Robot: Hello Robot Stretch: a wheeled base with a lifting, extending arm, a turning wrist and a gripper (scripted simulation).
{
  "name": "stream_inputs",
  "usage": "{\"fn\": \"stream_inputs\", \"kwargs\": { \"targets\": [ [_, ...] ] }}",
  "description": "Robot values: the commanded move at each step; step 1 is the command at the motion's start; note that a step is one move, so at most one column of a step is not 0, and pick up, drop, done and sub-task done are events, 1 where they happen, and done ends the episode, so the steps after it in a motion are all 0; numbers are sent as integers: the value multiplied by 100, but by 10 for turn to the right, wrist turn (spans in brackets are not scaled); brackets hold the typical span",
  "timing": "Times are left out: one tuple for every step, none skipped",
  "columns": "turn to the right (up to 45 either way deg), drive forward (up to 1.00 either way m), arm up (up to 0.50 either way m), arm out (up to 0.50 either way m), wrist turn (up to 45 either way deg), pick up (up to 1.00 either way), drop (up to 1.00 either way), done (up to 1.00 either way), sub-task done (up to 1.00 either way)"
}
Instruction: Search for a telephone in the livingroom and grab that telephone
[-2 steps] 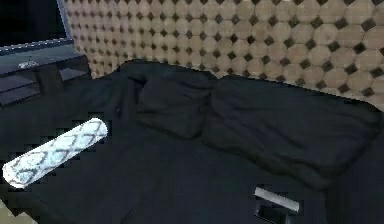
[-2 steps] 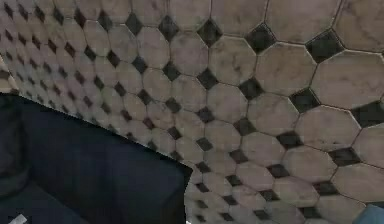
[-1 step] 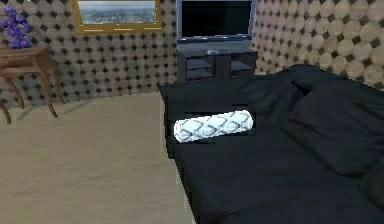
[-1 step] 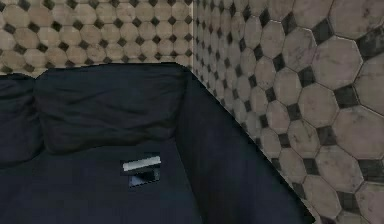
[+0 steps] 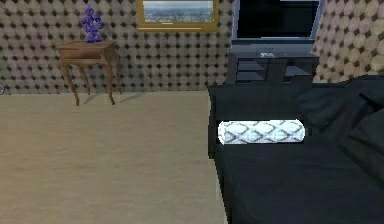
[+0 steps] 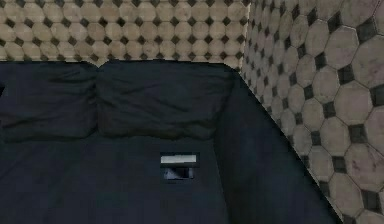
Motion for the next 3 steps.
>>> {"fn": "stream_inputs", "kwargs": {
  "targets": [
    [0,0,50,0,0,0,0,0,0],
    [0,0,2,0,0,0,0,0,0],
    [0,0,0,50,0,0,0,0,0]
  ]
}}
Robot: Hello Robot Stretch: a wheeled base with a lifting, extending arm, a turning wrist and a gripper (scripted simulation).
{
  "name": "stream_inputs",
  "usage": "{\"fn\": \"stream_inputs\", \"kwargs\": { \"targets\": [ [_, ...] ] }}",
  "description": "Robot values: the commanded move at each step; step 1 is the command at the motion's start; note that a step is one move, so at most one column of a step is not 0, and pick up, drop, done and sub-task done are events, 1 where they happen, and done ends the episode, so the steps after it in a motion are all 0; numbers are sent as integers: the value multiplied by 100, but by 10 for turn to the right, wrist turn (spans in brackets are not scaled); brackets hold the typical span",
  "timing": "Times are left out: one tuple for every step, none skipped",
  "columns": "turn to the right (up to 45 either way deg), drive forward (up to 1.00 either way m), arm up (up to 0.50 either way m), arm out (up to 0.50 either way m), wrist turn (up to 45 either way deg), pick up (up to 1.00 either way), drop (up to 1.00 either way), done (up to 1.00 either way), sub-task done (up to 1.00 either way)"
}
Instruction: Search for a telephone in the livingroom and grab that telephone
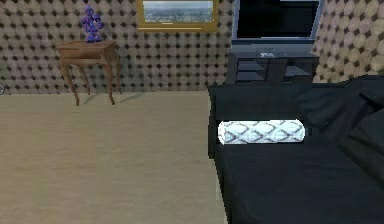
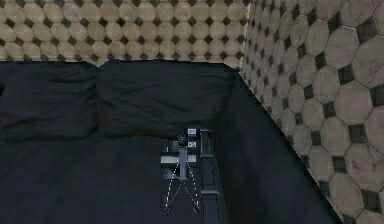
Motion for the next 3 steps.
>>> {"fn": "stream_inputs", "kwargs": {
  "targets": [
    [0,0,0,0,450,0,0,0,0],
    [0,0,0,0,450,0,0,0,0],
    [0,0,0,0,450,0,0,0,0]
  ]
}}
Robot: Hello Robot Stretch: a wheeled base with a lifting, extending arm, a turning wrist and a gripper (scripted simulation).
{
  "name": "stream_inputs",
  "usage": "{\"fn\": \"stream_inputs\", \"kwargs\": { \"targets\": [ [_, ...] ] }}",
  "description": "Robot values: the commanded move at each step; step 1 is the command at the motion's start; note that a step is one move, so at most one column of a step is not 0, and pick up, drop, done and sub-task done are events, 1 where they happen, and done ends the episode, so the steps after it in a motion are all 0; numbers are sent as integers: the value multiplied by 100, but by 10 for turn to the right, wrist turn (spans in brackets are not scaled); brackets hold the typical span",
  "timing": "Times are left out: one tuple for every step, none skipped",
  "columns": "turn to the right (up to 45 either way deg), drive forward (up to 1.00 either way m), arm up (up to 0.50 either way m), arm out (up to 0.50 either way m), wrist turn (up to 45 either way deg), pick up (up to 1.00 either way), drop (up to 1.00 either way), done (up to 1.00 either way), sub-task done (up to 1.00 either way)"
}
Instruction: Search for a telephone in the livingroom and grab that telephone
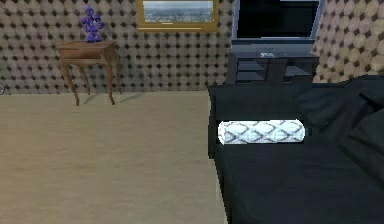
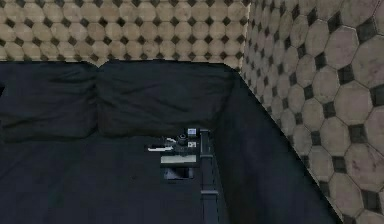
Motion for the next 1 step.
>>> {"fn": "stream_inputs", "kwargs": {
  "targets": [
    [0,0,0,0,240,0,0,0,0]
  ]
}}
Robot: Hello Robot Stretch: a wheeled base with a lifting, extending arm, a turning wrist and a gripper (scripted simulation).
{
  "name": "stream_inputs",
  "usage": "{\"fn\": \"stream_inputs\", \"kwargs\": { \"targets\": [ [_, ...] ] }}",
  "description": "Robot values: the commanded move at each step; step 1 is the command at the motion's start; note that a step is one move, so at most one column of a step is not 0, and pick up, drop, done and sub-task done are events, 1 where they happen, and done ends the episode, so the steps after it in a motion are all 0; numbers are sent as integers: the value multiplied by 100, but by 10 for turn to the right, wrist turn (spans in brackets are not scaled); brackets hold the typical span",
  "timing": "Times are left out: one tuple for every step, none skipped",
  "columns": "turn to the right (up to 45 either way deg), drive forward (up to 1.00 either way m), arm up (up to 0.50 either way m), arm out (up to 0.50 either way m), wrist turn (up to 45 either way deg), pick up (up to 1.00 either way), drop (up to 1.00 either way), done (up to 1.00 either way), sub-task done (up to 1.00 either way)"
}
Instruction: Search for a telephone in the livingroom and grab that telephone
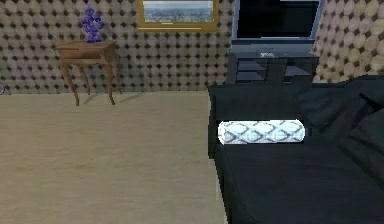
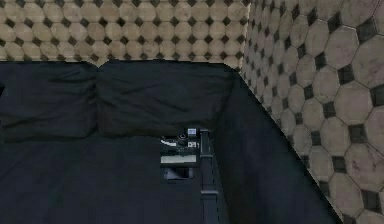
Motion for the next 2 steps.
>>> {"fn": "stream_inputs", "kwargs": {
  "targets": [
    [0,0,-30,0,0,0,0,0,0],
    [0,0,0,0,0,100,0,0,0]
  ]
}}
